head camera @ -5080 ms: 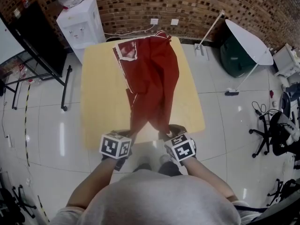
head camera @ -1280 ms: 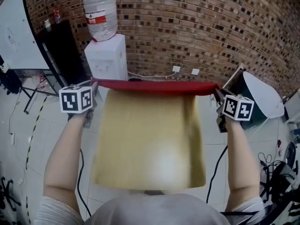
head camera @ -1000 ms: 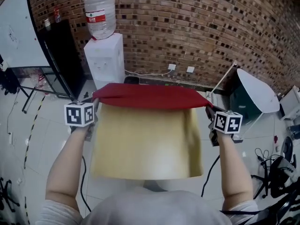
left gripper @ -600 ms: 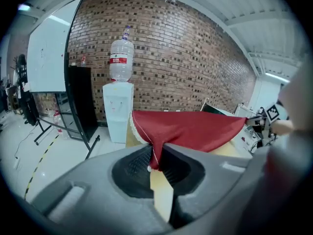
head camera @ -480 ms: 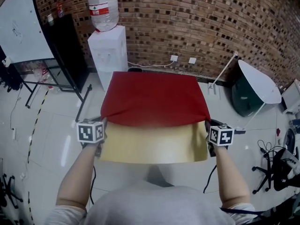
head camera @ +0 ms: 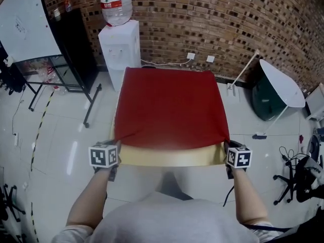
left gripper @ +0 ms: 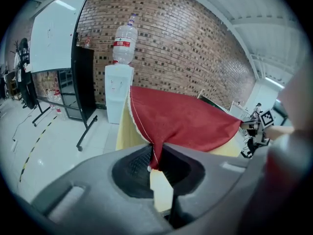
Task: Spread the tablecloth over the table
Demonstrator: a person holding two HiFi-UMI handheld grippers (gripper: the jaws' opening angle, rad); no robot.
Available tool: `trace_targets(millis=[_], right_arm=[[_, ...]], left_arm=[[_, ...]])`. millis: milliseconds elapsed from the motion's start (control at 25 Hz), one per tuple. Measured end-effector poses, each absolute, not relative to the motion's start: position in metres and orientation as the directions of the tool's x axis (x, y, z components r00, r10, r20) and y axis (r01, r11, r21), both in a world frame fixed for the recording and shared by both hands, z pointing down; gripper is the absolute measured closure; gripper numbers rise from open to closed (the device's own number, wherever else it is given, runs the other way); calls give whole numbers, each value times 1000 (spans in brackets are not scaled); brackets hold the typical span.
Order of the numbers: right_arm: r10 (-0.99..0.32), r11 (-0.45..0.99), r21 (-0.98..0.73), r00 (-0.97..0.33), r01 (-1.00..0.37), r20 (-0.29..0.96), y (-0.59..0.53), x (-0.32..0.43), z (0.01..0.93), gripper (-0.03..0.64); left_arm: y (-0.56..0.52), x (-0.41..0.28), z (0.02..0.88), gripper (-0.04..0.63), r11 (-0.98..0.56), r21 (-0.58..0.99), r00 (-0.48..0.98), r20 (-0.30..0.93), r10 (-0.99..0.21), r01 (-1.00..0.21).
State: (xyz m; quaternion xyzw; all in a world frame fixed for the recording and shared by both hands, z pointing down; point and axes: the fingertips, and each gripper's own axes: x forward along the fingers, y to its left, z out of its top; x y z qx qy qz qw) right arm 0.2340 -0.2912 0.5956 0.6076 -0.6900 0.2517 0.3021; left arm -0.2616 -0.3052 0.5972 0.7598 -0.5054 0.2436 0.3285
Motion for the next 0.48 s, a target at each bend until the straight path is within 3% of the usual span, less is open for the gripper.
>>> trace_targets(millis=[480], right_arm=[[-667, 61, -39, -70, -997, 742, -237, 235, 620, 588]], left_arm=[[-253, -264, 616, 571, -250, 330, 414, 712, -567, -910]])
